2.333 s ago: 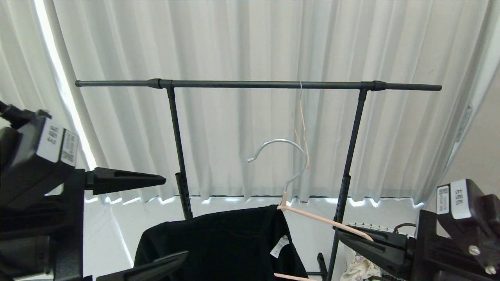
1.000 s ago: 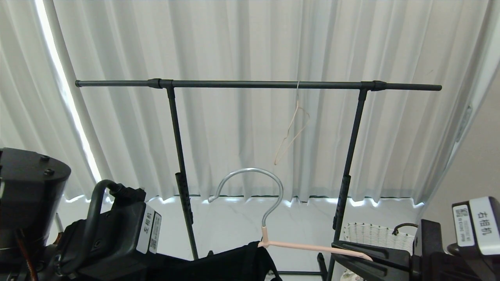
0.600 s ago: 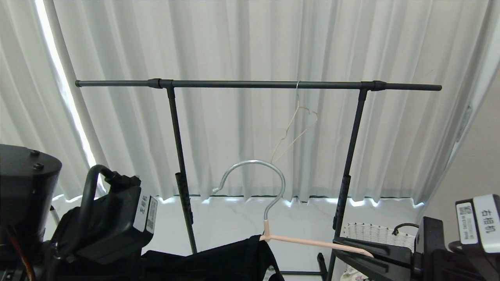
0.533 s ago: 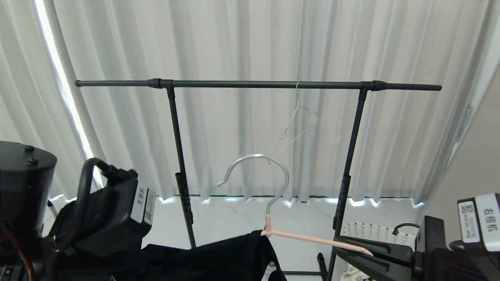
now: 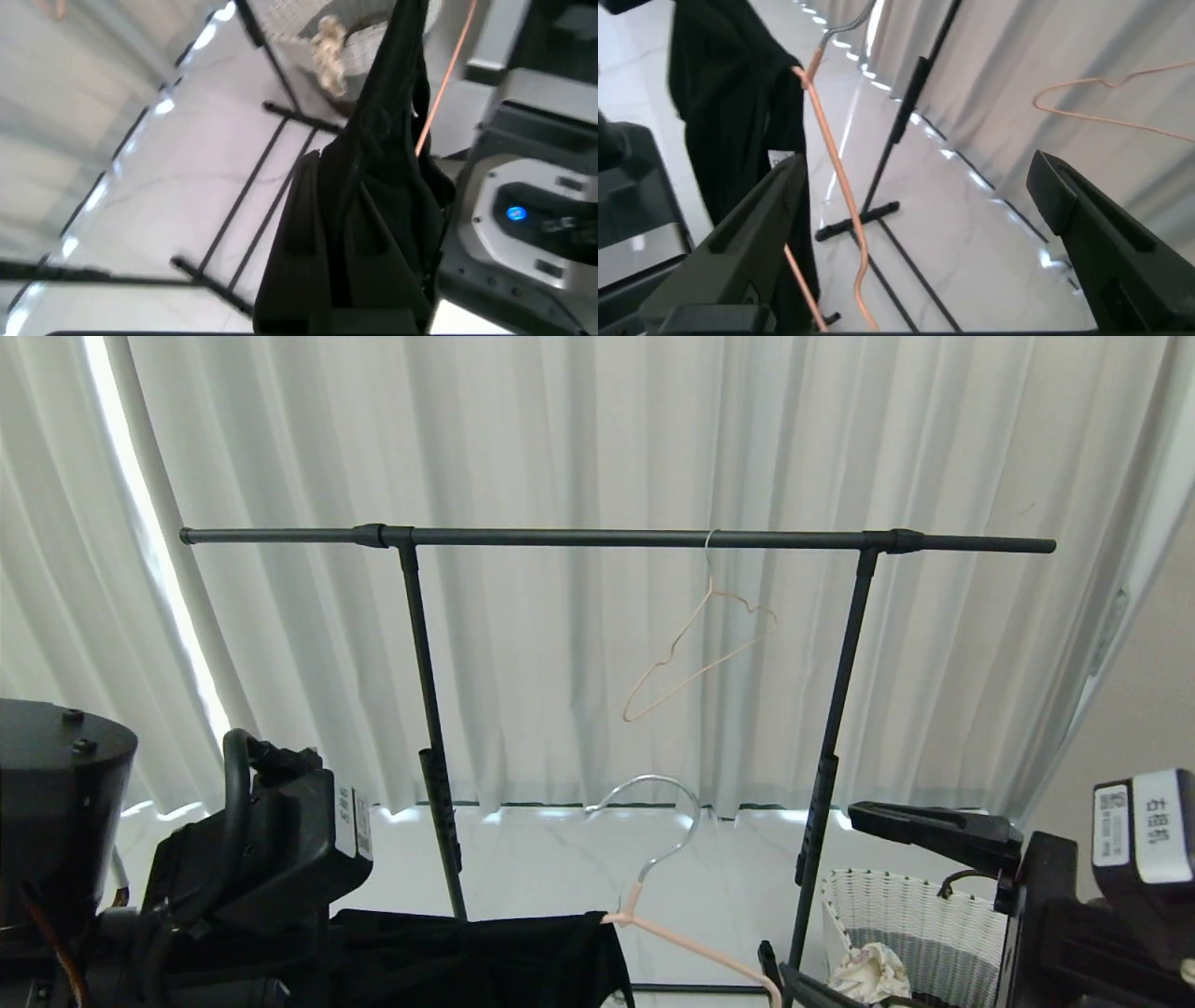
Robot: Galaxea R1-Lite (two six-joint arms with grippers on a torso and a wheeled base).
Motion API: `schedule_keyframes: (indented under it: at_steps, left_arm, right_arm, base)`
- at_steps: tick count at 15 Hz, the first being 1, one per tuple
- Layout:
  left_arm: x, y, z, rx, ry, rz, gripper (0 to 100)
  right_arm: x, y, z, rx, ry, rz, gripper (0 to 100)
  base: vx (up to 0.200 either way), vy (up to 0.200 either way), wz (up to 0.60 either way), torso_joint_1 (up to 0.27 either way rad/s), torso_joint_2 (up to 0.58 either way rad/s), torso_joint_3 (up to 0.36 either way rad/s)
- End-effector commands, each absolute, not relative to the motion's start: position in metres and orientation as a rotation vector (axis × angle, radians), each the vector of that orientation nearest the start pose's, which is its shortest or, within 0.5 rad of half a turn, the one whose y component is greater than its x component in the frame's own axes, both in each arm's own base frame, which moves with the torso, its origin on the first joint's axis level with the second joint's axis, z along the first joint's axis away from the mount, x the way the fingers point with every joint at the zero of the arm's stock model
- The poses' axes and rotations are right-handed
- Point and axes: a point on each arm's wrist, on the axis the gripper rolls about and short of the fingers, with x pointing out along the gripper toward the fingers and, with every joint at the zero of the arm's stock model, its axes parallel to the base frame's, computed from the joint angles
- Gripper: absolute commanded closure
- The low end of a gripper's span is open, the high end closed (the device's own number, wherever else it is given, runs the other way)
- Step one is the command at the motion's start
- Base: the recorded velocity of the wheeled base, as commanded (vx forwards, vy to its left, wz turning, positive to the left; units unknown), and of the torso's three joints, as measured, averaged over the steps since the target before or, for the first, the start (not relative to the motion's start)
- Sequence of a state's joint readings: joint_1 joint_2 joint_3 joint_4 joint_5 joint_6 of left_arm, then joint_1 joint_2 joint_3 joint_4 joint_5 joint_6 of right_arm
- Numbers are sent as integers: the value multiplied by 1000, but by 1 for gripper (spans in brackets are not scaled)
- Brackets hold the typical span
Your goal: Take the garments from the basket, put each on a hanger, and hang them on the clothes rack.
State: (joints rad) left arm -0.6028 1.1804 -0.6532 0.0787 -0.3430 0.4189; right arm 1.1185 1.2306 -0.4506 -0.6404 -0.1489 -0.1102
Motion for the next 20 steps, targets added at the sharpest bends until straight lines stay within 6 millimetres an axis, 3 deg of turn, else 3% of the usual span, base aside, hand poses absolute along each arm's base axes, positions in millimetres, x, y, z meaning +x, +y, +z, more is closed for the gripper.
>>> schedule_keyframes:
  at_steps: [1, 7, 12, 17, 20]
  left_arm:
    - [123, -92, 194, 466, 431, -1004, 100]
    - [144, -76, 202, 478, 366, -677, 100]
    - [171, -76, 224, 434, 197, -523, 100]
    - [203, -97, 262, 401, 90, -530, 100]
    - [210, -106, 266, 400, 79, -545, 100]
  right_arm:
    - [88, 152, 197, -190, 75, 922, 0]
    - [92, 145, 178, -218, 145, 893, 0]
    - [99, 164, 171, -79, 276, 905, 0]
    - [124, 231, 176, 168, 362, 878, 0]
    - [145, 271, 175, 203, 340, 824, 0]
  base:
    - [0, 0, 0, 0, 0, 0]
    - [0, 0, 0, 0, 0, 0]
    - [0, 0, 0, 0, 0, 0]
    - [0, 0, 0, 0, 0, 0]
    - [0, 0, 0, 0, 0, 0]
